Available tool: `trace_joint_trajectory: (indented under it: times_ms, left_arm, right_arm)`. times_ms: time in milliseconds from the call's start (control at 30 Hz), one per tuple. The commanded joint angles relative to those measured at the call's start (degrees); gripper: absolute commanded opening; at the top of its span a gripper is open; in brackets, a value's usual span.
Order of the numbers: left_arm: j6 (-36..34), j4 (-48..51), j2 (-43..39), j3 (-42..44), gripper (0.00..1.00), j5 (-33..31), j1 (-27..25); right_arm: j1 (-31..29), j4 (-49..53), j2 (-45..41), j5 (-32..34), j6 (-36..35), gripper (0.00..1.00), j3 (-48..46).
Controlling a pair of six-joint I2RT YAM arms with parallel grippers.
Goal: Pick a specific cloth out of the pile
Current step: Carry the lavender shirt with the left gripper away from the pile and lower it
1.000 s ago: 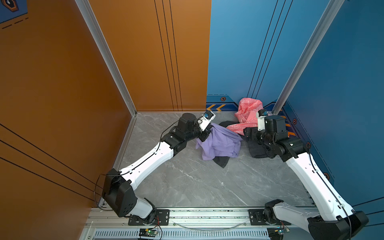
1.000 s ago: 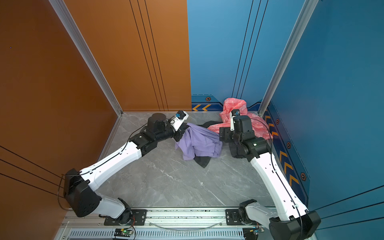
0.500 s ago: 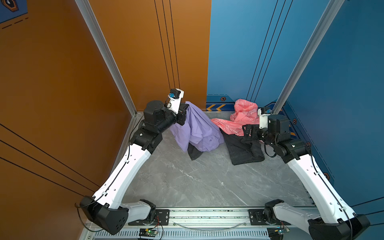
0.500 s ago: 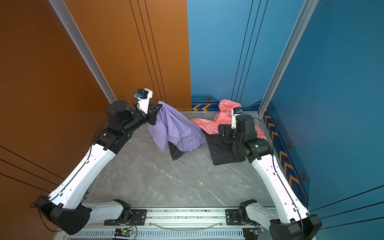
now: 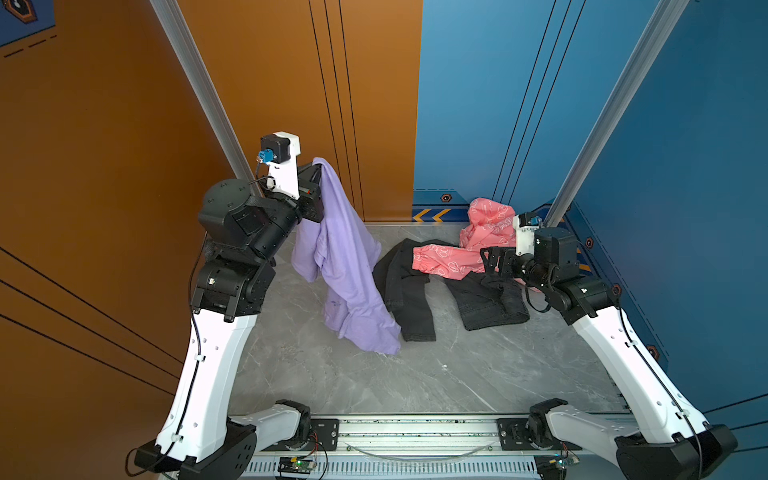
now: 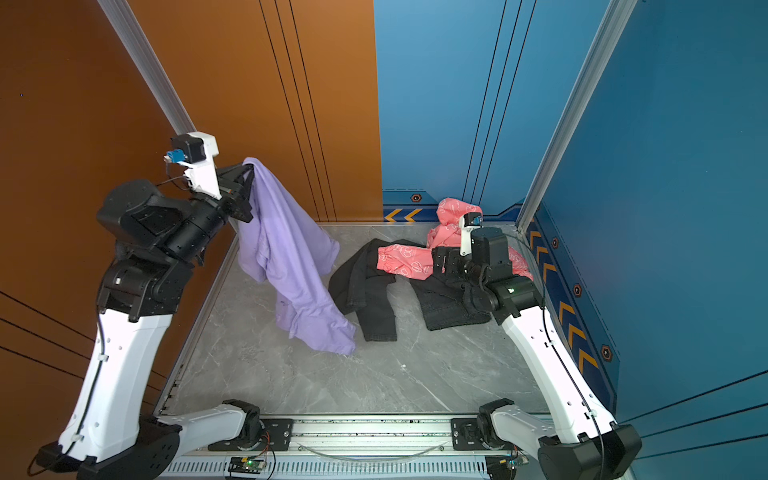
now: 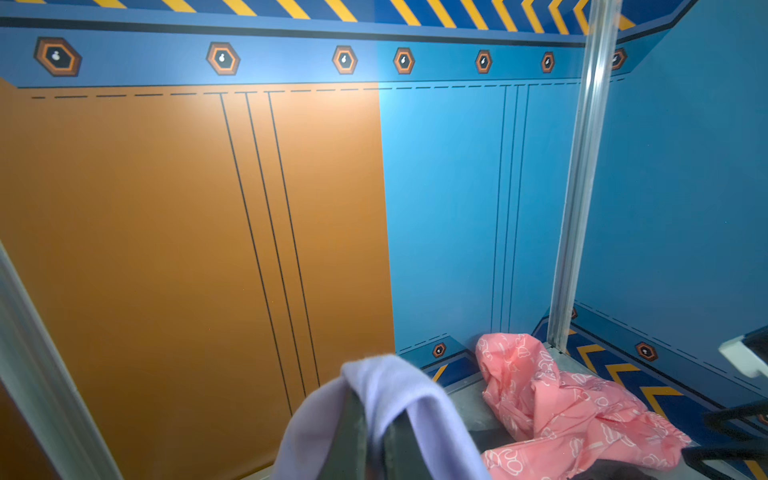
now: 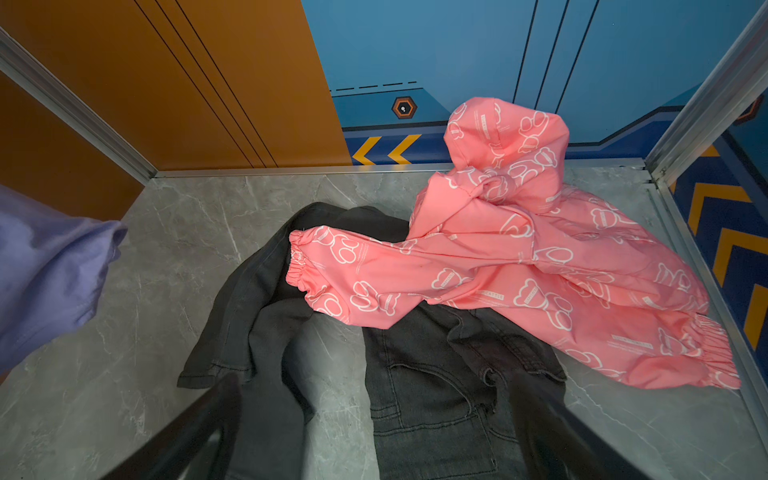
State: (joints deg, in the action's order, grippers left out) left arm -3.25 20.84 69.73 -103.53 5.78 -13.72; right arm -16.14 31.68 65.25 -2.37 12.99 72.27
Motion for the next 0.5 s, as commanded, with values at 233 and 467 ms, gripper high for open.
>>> trace_joint_trajectory:
  times_ms: [233, 467]
  left_arm:
    - [-2.01, 3.44, 3.12, -0.54, 0.0, -7.09, 4.99]
    - [-2.8, 3.36, 13.43, -6.54, 0.0, -19.84, 6.74]
  right_arm:
    - [-0.43, -2.06, 1.95, -4.31, 1.6, 1.0, -0.61]
    - [-1.39, -2.17, 3.2, -4.52, 1.82, 1.0, 0.05]
